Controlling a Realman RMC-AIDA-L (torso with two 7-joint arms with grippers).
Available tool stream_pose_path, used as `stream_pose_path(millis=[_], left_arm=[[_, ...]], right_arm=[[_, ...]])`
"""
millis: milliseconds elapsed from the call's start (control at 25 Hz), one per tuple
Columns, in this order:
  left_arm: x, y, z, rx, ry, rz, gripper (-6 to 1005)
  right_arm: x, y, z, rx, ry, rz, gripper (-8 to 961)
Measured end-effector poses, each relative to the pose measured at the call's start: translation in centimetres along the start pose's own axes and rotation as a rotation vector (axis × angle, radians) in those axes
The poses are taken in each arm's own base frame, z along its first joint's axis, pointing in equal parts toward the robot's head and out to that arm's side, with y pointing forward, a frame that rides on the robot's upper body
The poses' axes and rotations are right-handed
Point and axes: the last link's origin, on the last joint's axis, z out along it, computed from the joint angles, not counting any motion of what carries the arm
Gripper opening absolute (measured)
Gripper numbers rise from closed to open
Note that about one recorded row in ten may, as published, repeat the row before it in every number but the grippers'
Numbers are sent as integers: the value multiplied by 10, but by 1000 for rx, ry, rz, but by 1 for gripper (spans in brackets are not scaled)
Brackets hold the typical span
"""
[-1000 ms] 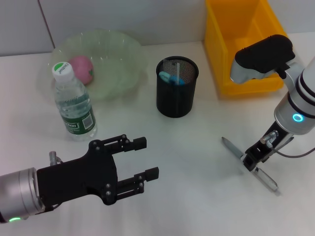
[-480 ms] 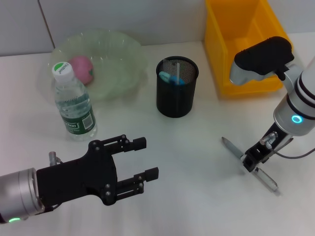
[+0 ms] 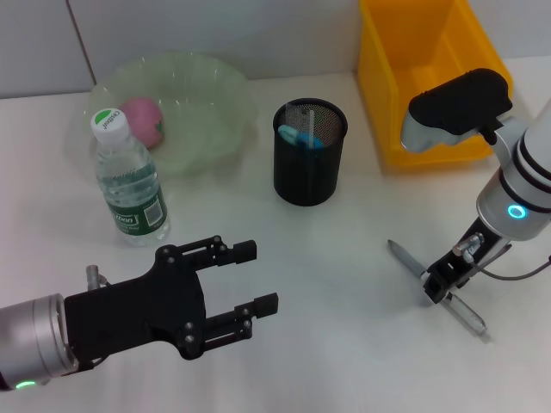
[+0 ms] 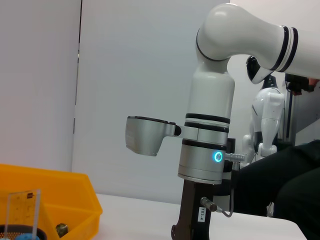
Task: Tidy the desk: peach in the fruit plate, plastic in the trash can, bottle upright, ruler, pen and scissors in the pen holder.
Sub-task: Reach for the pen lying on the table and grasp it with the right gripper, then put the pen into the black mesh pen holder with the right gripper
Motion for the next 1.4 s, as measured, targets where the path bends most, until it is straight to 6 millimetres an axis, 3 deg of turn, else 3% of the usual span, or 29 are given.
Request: stream_pose_path(millis=[1400], left_arm=[[2,0,0,-4,5,3,638]], right_arm=[[-2,2,-1,5,10,-20,153]])
